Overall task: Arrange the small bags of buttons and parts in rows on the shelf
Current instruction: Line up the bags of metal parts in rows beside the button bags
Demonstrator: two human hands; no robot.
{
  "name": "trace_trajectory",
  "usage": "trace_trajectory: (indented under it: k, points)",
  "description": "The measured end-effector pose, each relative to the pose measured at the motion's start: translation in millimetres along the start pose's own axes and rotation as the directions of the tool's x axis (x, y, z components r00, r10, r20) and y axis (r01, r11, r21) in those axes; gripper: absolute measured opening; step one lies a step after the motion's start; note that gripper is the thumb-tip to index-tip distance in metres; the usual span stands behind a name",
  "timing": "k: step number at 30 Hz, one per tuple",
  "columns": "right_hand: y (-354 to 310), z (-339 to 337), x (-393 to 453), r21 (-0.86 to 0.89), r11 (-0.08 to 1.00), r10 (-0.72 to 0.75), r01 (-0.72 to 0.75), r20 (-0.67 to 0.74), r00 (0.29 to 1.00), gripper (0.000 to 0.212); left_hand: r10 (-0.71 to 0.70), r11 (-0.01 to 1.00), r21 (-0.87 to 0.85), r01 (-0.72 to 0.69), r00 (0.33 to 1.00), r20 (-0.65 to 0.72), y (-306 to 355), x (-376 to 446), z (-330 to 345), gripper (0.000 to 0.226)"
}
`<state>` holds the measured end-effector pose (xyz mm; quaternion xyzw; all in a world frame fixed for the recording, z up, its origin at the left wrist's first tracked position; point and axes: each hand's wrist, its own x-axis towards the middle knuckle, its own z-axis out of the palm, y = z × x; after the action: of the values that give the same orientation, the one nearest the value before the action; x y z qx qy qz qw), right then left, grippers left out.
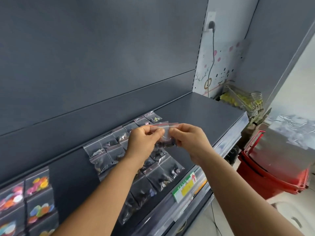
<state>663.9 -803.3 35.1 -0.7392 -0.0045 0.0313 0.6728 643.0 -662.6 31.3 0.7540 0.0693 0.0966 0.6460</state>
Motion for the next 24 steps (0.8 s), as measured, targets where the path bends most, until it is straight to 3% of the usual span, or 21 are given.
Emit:
trace_trajectory:
  k: [5, 12, 21, 24]
  points:
    - [10.5, 8.3, 42.8, 0.014, 0.999, 0.034, -0.035, 0.051, 0.998, 0.011, -0.071, 0.997, -0.012, 0.070, 0.995, -0.064, -5.1, 22.0, -2.4, 0.013]
    - [18.9, -3.1, 109.3, -0.164, 0.986, 0.000, 0.014, 0.085, 0.996, 0.017, -0.065, 0.991, 0.095, 0.092, 0.963, -0.260, -22.5, 58.3, 2.8, 0.014]
    - [37.4, -13.0, 160.4, -0.474, 0.874, 0.046, 0.104, 0.295, 0.954, 0.025, -0.031, 0.858, 0.480, 0.182, 0.952, -0.304, -40.4, 86.8, 37.4, 0.019]
    - [40.5, -10.4, 166.2, -0.510, 0.841, 0.013, 0.178, 0.349, 0.937, 0.011, -0.007, 0.770, 0.603, 0.211, 0.946, -0.323, -39.6, 89.0, 42.0, 0.012]
